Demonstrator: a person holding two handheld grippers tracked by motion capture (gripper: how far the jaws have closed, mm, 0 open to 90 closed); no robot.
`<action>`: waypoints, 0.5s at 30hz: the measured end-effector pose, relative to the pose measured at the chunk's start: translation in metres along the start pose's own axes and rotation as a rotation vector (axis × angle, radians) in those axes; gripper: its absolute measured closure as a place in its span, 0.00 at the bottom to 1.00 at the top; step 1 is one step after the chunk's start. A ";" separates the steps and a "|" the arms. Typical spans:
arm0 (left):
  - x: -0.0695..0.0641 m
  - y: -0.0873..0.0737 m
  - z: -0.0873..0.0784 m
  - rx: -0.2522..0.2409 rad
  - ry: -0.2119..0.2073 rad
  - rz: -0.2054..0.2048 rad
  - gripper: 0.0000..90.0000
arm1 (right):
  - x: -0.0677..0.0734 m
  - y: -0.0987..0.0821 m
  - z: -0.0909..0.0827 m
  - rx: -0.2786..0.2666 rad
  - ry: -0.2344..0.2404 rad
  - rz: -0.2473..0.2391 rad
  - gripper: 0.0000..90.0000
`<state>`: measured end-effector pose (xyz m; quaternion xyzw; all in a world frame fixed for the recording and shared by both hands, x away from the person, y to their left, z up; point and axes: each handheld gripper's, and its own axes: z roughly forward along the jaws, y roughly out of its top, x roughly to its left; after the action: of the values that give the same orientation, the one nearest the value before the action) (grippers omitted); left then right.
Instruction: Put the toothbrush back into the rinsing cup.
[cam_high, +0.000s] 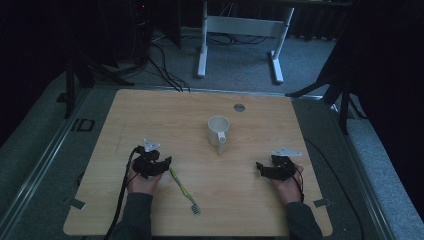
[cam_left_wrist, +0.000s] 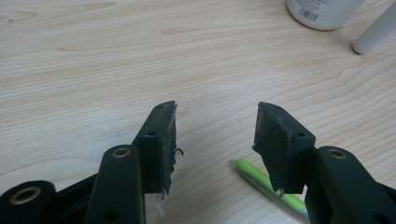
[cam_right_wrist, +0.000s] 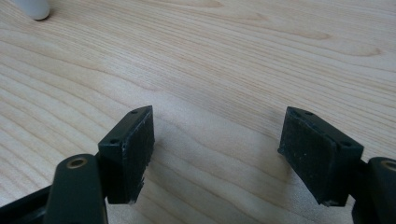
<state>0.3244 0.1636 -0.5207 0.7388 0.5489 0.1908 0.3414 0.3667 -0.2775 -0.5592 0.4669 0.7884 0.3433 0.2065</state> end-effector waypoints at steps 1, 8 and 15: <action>-0.001 -0.001 -0.001 -0.002 0.004 -0.004 0.54 | 0.000 0.000 0.000 0.000 0.000 0.000 0.29; 0.003 -0.008 -0.008 -0.030 0.026 -0.030 0.54 | 0.000 0.000 0.000 0.000 0.000 0.000 0.29; 0.004 -0.010 -0.017 -0.022 0.012 -0.064 0.52 | 0.000 0.000 0.000 0.000 0.000 0.001 0.29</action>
<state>0.3077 0.1737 -0.5164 0.7160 0.5720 0.1902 0.3522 0.3666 -0.2775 -0.5591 0.4670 0.7882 0.3436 0.2063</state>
